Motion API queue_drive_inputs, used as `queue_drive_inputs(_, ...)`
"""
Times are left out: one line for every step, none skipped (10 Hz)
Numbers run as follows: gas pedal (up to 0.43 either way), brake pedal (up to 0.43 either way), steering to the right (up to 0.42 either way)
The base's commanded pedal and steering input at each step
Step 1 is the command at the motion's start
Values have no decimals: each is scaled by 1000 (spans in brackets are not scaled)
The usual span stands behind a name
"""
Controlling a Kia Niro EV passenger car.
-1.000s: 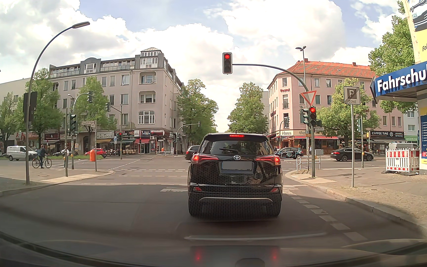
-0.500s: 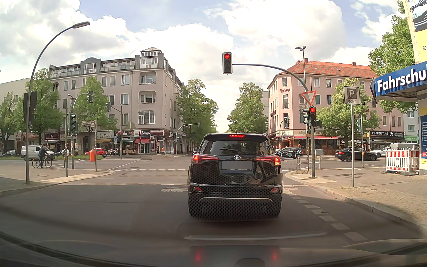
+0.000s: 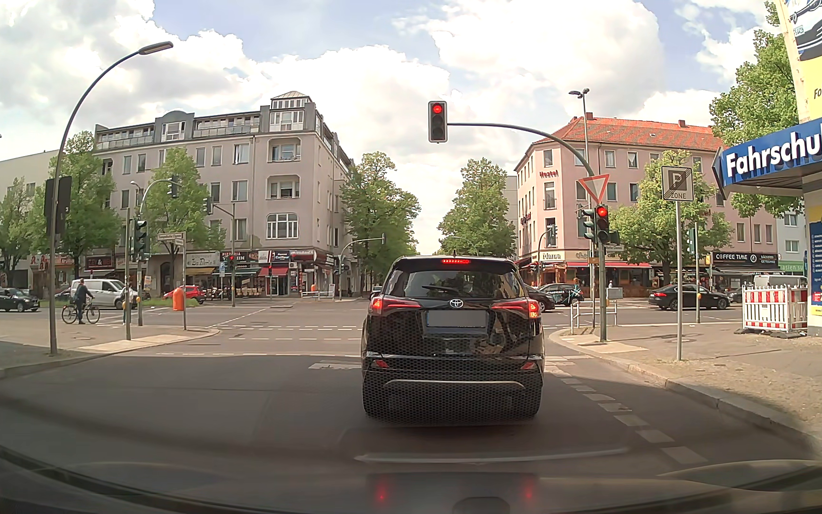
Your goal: Follow the waypoints while adhering to traffic rules and regulations
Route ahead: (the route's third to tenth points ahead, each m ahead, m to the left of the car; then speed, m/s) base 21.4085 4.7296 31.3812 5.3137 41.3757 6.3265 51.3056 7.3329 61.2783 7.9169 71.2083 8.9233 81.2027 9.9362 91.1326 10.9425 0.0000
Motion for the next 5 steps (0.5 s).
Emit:
queue_drive_inputs(0,372,-11)
queue_drive_inputs(0,372,-11)
queue_drive_inputs(0,372,-11)
queue_drive_inputs(0,372,-10)
queue_drive_inputs(0,372,-11)
